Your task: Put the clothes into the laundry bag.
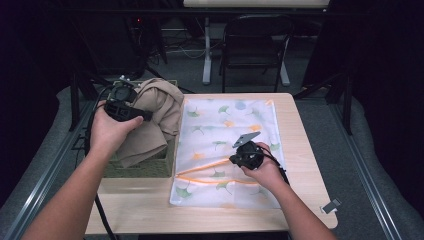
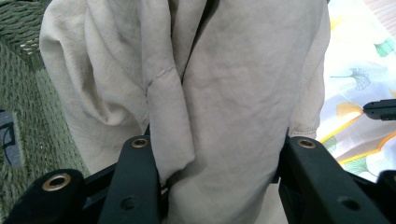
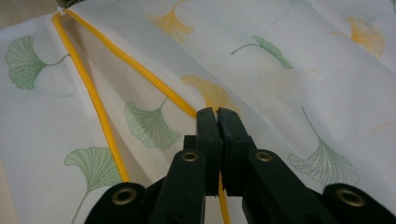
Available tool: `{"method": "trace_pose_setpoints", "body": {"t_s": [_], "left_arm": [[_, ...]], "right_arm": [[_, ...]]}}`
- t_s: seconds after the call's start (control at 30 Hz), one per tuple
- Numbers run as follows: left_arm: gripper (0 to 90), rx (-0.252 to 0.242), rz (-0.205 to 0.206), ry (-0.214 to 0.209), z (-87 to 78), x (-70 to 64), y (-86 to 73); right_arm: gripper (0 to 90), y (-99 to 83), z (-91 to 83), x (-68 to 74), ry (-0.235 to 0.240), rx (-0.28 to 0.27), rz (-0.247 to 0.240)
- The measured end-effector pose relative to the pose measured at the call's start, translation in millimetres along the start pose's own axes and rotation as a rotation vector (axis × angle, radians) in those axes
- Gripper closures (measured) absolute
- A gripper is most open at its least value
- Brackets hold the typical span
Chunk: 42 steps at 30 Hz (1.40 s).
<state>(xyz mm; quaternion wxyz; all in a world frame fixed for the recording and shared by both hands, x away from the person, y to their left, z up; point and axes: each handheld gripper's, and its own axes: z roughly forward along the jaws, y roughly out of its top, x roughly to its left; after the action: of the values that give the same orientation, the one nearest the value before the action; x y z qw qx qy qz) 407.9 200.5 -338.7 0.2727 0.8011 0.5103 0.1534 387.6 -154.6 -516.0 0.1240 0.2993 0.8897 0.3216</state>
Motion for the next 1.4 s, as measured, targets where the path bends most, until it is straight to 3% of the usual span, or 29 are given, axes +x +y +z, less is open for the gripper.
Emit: {"method": "trace_pose_setpoints", "body": {"t_s": [0.27, 0.53, 1.17, 1.4], "left_arm": [[61.7, 0.010, 0.007, -0.011, 3.3, -3.0, -3.7], [61.9, 0.021, 0.022, -0.052, 9.2, -8.2, -8.7], [62.0, 0.030, 0.036, -0.120, 27.4, -17.2, -35.6], [62.0, 0.026, 0.071, -0.165, 28.5, -20.9, -42.6]], "right_arm": [[88.4, 6.6, -5.9, -4.7, 0.006, -0.034, 0.029], [88.4, 5.4, -9.1, -5.1, 0.007, -0.052, 0.034], [88.4, 2.6, -10.2, -2.6, 0.000, -0.046, 0.026], [88.4, 2.2, -11.2, -3.4, 0.002, -0.047, 0.027]]}}
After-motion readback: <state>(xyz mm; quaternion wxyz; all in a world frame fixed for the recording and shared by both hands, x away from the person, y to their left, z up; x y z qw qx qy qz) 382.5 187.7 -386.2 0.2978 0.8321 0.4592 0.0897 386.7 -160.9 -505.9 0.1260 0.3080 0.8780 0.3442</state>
